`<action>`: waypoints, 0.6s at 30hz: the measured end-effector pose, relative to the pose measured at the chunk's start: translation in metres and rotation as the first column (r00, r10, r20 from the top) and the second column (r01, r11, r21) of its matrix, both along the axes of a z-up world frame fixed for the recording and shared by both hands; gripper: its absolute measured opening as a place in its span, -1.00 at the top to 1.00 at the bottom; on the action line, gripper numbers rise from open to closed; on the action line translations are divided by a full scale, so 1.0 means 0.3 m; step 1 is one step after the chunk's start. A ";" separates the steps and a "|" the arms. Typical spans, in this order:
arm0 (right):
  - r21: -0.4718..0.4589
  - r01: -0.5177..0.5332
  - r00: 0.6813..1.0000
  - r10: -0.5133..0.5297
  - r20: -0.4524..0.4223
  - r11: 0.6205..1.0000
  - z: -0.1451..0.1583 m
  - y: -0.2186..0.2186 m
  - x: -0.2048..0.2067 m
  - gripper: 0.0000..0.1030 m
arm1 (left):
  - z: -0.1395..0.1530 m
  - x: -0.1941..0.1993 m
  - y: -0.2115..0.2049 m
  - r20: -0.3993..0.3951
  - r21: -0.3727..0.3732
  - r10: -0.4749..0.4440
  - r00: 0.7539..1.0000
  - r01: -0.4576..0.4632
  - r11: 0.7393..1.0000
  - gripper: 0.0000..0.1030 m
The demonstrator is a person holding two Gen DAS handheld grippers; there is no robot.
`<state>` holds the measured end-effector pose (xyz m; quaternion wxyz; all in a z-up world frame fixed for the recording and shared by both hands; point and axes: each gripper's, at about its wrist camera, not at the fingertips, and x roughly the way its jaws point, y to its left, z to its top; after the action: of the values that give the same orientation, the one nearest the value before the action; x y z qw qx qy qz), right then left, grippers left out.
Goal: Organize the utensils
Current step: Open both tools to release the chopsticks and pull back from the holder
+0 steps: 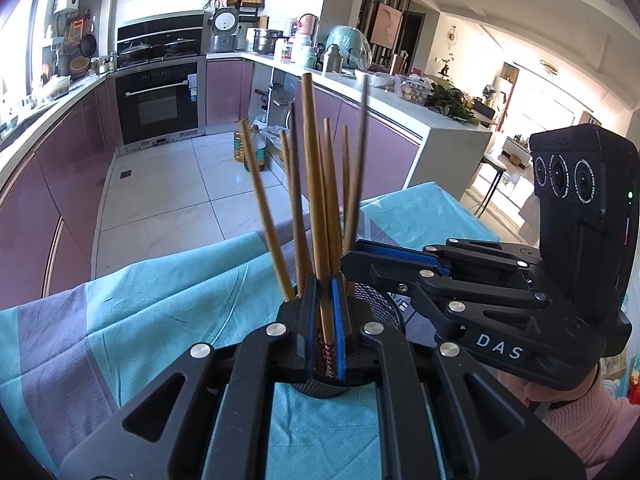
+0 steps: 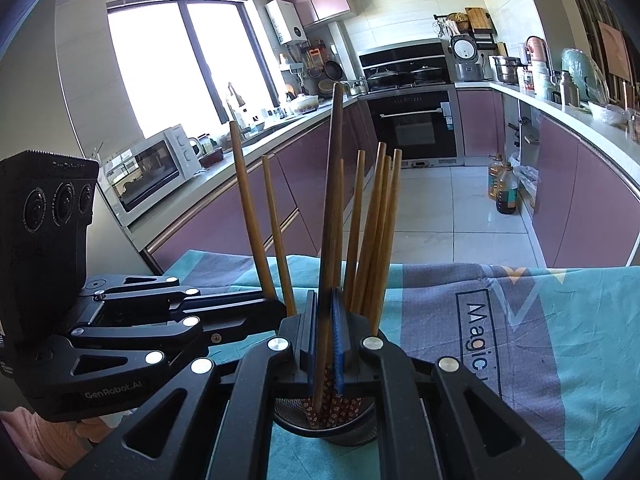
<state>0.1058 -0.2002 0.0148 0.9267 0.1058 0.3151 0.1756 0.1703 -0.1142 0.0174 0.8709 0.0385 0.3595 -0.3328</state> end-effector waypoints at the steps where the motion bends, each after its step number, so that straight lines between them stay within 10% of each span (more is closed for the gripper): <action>1: 0.009 -0.005 1.000 0.005 -0.011 1.000 -0.006 -0.002 0.004 0.84 | -0.011 0.000 -0.003 -0.002 0.003 0.004 1.000 -0.004 1.000 0.84; 9: 0.012 0.000 1.000 0.000 -0.024 1.000 -0.015 -0.002 -0.009 0.83 | -0.060 0.040 0.007 -0.004 0.011 0.023 1.000 -0.022 1.000 0.81; 18: -0.019 0.014 1.000 -0.014 0.002 1.000 -0.011 0.007 -0.052 0.43 | -0.061 -0.019 0.116 0.077 -0.034 0.113 0.991 -0.110 0.993 0.28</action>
<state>0.0902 -0.1983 0.0115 0.9291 0.0992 0.3152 0.1663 0.1645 -0.0794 -0.0009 0.9021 0.0187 0.3217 -0.2870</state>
